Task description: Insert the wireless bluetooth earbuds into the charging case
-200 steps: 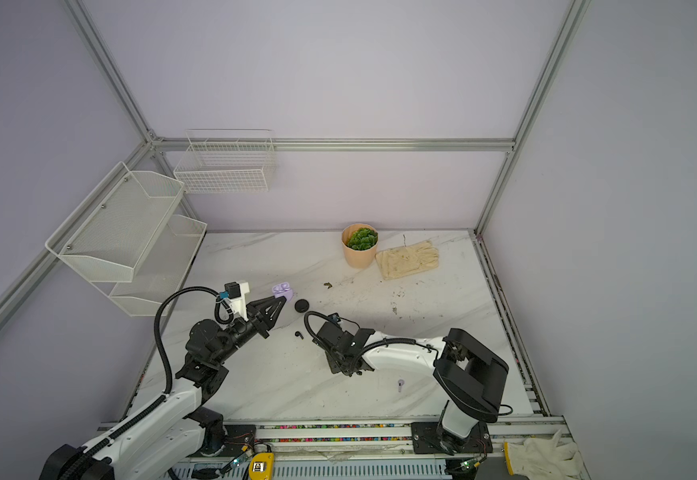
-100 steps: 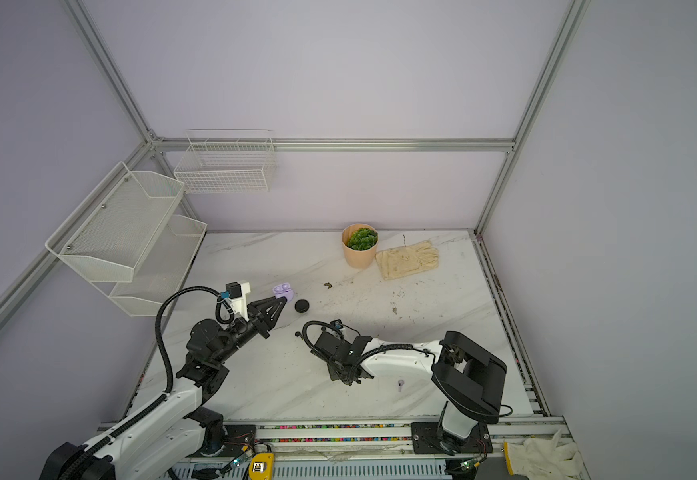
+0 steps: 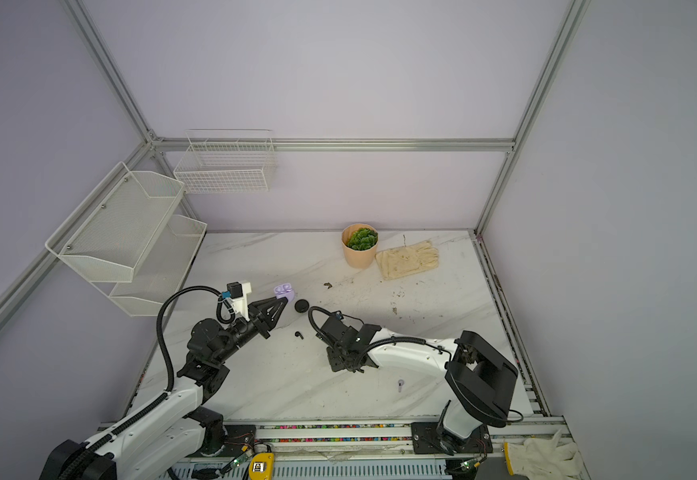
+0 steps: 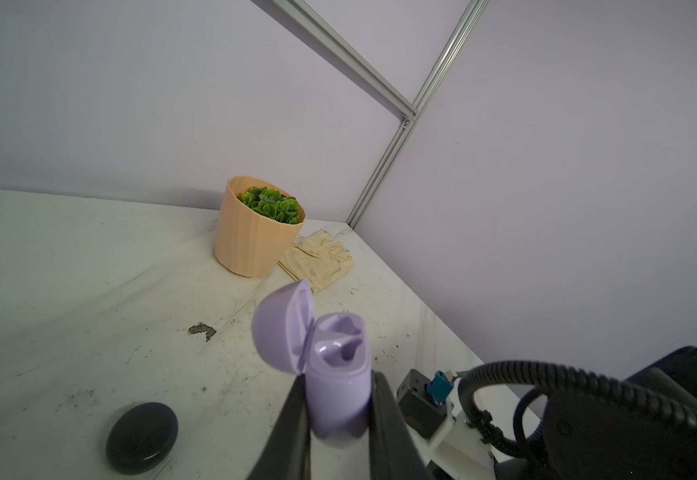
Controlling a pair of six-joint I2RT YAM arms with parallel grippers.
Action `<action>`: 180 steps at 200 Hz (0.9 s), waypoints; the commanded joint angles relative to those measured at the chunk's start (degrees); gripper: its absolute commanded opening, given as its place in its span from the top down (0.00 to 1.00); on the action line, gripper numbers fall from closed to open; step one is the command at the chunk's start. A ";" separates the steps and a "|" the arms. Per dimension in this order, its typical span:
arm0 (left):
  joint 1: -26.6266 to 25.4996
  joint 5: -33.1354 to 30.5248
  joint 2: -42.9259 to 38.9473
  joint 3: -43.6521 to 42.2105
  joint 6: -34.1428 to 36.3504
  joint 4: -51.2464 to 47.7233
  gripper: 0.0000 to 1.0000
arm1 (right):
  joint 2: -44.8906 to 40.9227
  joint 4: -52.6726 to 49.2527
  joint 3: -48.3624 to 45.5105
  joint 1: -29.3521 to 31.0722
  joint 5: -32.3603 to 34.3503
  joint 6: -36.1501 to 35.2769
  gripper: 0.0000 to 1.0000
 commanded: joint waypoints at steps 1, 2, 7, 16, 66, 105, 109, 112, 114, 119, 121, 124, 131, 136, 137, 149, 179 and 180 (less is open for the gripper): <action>0.22 0.99 0.45 -0.57 -1.60 3.87 1.00 | -2.60 -1.61 -2.06 -3.36 -1.81 -3.89 0.55; 0.23 1.06 0.48 -0.61 -1.62 3.96 1.00 | -2.64 -1.54 -2.17 -3.46 -1.69 -3.98 0.55; 0.26 1.12 0.65 -0.62 -1.71 4.18 1.00 | -2.61 -1.48 -2.34 -3.98 -1.17 -4.29 0.56; 0.21 1.34 1.08 -0.65 -1.90 4.53 1.00 | -2.18 -1.43 -2.74 -4.65 -0.04 -4.71 0.57; 0.16 1.56 1.38 -0.71 -2.07 5.02 1.00 | 0.66 -0.52 -4.24 -4.84 2.29 -5.21 0.59; 0.19 1.64 1.67 -0.65 -2.16 5.09 1.00 | 0.84 0.54 -5.29 -4.72 1.09 -5.25 0.59; 0.18 1.65 1.71 -0.69 -2.12 5.03 1.00 | 0.93 0.70 -5.34 -4.57 1.00 -5.17 0.59; 0.16 1.70 1.73 -0.65 -2.16 5.07 1.00 | 0.92 0.79 -5.33 -4.46 0.90 -5.13 0.59; 0.20 1.66 1.73 -0.65 -2.12 5.03 1.00 | 0.92 0.85 -5.34 -4.36 0.78 -5.12 0.59; 0.22 1.74 1.81 -0.58 -2.14 5.12 1.00 | 1.01 1.05 -5.39 -4.15 0.64 -4.96 0.59; 0.17 1.74 1.82 -0.56 -2.16 5.11 1.00 | 1.08 1.12 -5.38 -4.00 0.54 -4.88 0.59; 0.17 1.74 1.85 -0.56 -2.16 5.14 1.00 | 1.14 1.23 -5.43 -3.78 0.40 -4.74 0.59; 0.16 1.74 1.82 -0.56 -2.11 5.16 1.00 | 1.36 1.49 -5.36 -3.45 0.30 -4.55 0.59; 0.18 1.74 1.89 -0.60 -2.11 5.15 1.00 | 1.61 1.59 -5.35 -3.07 0.28 -4.42 0.59; 0.17 1.74 1.90 -0.58 -2.13 5.13 1.00 | 1.66 1.56 -5.30 -3.06 0.28 -4.38 0.59; 0.19 1.74 1.91 -0.56 -2.11 5.11 1.00 | 2.21 1.69 -5.02 -2.32 0.21 -4.03 0.59; 0.22 1.93 2.09 -0.38 -2.20 5.12 1.00 | 3.41 2.13 -4.28 -0.64 0.08 -3.24 0.59; 0.23 1.92 2.09 -0.38 -2.18 5.12 1.00 | 3.44 2.13 -4.24 -0.57 0.09 -3.21 0.59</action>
